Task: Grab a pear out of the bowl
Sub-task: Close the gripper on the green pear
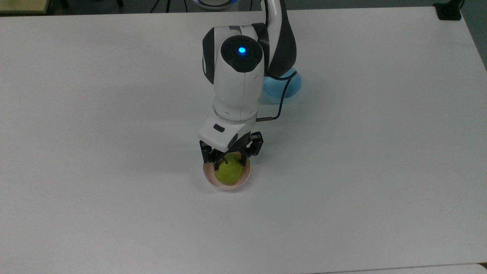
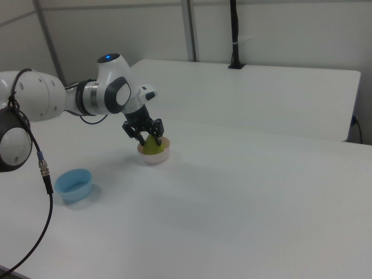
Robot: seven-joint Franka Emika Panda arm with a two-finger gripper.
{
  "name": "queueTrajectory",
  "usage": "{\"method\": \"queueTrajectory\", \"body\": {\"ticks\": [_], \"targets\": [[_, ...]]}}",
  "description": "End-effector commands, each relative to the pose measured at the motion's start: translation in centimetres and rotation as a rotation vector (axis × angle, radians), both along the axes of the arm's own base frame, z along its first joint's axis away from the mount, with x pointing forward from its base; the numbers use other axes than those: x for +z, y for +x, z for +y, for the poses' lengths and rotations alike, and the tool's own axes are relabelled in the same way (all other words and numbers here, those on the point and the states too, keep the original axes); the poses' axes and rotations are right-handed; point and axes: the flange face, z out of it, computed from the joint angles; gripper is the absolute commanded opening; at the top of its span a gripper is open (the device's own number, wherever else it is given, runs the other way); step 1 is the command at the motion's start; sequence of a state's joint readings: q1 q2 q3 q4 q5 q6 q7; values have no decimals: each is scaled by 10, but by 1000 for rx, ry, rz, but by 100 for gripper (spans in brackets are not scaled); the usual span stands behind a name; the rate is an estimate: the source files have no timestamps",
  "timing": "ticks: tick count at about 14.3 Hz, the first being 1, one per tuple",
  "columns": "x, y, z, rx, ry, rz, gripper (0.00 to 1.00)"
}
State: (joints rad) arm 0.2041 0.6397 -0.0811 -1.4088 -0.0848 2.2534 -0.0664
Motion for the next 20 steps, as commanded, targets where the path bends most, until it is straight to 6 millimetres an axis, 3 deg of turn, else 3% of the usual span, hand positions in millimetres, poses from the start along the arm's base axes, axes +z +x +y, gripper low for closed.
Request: {"method": "queueTrajectory", "body": {"ticks": [1, 5, 20], "targets": [[-3, 3, 4, -5, -25, -20, 38], [-5, 3, 5, 11, -49, -22, 22], [21, 3, -1, -7, -33, -44, 10]]}}
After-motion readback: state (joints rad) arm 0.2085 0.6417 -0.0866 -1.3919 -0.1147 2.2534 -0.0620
